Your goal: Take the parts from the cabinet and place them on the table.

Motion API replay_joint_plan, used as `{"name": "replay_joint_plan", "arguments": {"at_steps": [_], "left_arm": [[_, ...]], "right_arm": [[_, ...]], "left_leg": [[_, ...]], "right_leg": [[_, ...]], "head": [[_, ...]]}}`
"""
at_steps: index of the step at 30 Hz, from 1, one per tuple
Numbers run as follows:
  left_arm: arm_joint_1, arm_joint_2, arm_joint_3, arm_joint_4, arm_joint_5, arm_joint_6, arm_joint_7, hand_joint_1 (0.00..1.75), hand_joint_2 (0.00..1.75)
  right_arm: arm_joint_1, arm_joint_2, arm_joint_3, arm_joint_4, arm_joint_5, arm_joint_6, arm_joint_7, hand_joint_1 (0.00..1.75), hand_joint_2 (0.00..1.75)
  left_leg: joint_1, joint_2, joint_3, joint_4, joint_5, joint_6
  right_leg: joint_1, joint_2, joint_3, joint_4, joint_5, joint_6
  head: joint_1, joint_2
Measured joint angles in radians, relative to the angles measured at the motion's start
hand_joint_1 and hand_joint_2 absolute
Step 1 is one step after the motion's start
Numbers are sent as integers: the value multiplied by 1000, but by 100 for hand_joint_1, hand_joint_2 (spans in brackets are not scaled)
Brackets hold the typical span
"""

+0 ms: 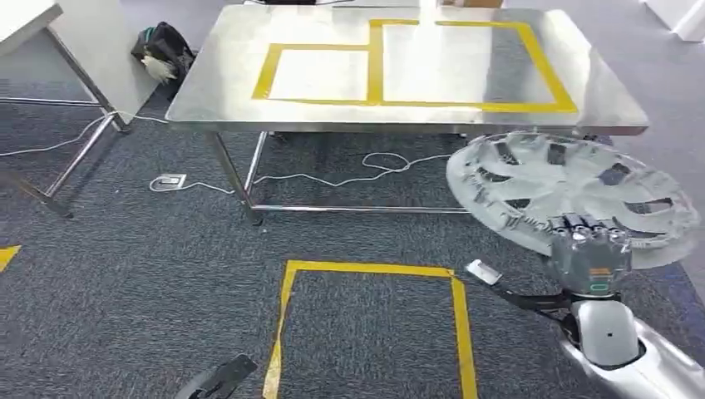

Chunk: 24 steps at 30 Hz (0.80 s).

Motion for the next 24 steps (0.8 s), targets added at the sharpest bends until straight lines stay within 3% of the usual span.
{"name": "replay_joint_plan", "arguments": {"at_steps": [1,3,4,5,6,7,8,11,14,16,17,24], "left_arm": [[0,1,0,0,-1,0,0,0,0],[-1,1,0,0,-8,0,3,0,0],[0,4,0,0,-8,0,3,0,0],[-1,5,0,0,-10,0,3,0,0],[0,7,0,0,-11,0,3,0,0],[3,8,0,0,-11,0,3,0,0],[3,9,0,0,-11,0,3,0,0],[0,11,0,0,-14,0,3,0,0],[0,10,0,0,-16,0,3,0,0],[0,10,0,0,-16,0,2,0,0],[0,10,0,0,-16,0,1,0,0],[0,11,1,0,-17,0,-2,0,0]], "right_arm": [[4,2,10,4,0,0,-16,175,175],[11,3,23,11,0,-1,-44,175,175],[11,3,24,13,0,0,-53,175,175],[10,2,28,13,0,0,-53,175,175],[8,0,33,14,0,0,-46,175,175],[6,-1,37,14,0,2,-40,175,175],[5,-3,41,14,0,3,-36,175,175],[5,-11,52,14,0,4,-33,175,175],[3,-14,57,15,0,4,-30,175,175],[1,-16,60,15,0,4,-29,175,175],[0,-18,63,15,0,5,-28,175,175],[-11,-33,89,16,0,19,-15,175,175]], "left_leg": [[2,-8,1,1,-1,-2],[7,-21,5,6,-8,-13],[5,-25,5,9,-11,-19],[1,-28,-3,21,-13,-24],[0,-28,-6,18,-12,-24],[-1,-27,-7,16,-6,-8],[-2,-27,-6,15,-6,1],[-1,-25,-4,8,-3,6],[2,-24,-4,4,0,-3],[6,-24,-3,-1,0,-33],[8,-24,-4,-2,0,-42],[6,-24,-5,-1,0,-43]], "right_leg": [[-2,0,15,-52,45,1],[-10,1,94,-240,150,8],[-11,9,117,-280,142,14],[-9,15,130,-303,140,2],[-12,14,126,-302,145,-4],[-10,16,124,-301,146,-2],[-10,17,122,-301,147,-4],[-5,20,120,-301,147,-13],[-1,20,119,-300,147,-22],[1,20,117,-300,146,-24],[1,20,116,-300,146,-25],[0,19,118,-301,148,-27]], "head": [[0,0],[0,0],[2,0],[3,0],[-1,0],[0,0],[0,0],[0,0],[0,0],[0,0],[0,0],[1,0]]}}
